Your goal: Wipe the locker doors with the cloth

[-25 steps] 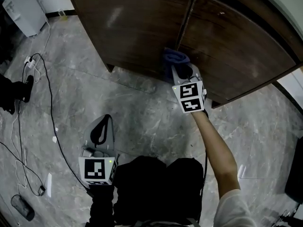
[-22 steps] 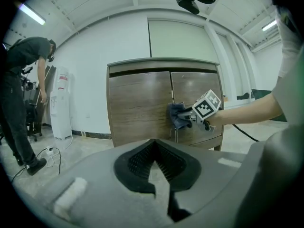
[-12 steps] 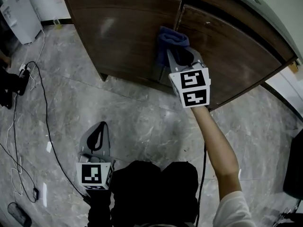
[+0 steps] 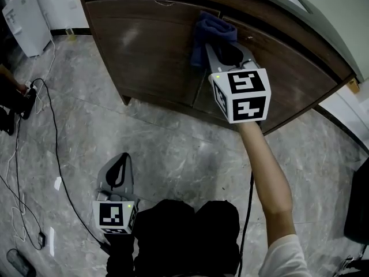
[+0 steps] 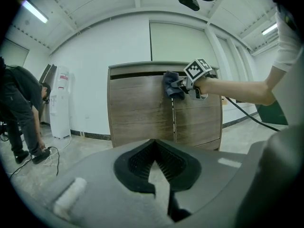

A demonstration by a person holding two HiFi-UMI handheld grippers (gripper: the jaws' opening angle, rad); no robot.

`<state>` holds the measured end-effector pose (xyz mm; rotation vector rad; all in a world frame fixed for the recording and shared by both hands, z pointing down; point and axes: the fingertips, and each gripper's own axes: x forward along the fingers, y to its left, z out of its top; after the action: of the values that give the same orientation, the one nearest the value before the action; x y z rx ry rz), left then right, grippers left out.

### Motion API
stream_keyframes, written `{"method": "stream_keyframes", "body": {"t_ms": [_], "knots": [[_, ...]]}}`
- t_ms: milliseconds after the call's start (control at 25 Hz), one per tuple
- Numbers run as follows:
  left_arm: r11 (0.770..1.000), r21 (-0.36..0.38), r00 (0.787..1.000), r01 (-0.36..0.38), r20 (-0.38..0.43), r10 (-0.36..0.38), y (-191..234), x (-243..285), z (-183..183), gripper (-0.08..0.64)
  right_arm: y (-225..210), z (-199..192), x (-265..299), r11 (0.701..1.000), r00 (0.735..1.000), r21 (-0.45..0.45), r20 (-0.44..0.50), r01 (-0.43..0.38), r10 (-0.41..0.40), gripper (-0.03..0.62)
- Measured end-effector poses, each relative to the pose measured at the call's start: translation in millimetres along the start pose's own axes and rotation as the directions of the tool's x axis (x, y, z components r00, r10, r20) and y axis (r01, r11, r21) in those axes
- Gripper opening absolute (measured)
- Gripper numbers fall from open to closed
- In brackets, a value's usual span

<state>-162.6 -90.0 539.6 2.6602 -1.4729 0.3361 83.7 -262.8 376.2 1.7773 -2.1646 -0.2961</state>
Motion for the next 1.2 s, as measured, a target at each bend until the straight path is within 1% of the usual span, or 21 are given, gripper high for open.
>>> {"method": "stream_keyframes", "body": {"t_ms": [160,280,520,760,920,1080,1200], "knots": [[1.0,-0.002,1.0,0.004,0.002,-0.004,0,-1,-1,0.002,-3,21,1,1.0,0.999,-0.014,0.033,0.011,-0.011,0.072],[1.0,-0.002,1.0,0.004,-0.005,-0.004,0,-2,-5,0.002,-6,30,1,1.0,0.998,-0.005,0.053,0.019,-0.019,0.072],[1.0,-0.002,1.0,-0.005,-0.01,0.005,5,-2,-5,0.002,-4,29,5,0.999,0.996,-0.01,0.081,0.047,-0.046,0.072],[1.0,0.006,1.0,-0.029,-0.01,0.029,15,-6,-8,0.002,13,4,16,0.998,0.996,-0.032,0.073,0.063,-0.06,0.072],[0.999,0.007,0.999,-0.044,-0.017,0.044,20,-8,-6,0.002,30,-20,24,0.999,0.998,-0.029,0.043,0.041,-0.04,0.072],[0.999,0.006,0.998,-0.053,-0.025,0.053,25,-10,-9,0.002,48,-46,31,0.998,1.0,-0.055,0.008,0.027,-0.027,0.072],[0.999,0.002,0.998,-0.053,-0.029,0.053,26,-9,-10,0.002,59,-68,35,0.999,1.0,-0.047,-0.021,0.012,-0.013,0.072]]}}
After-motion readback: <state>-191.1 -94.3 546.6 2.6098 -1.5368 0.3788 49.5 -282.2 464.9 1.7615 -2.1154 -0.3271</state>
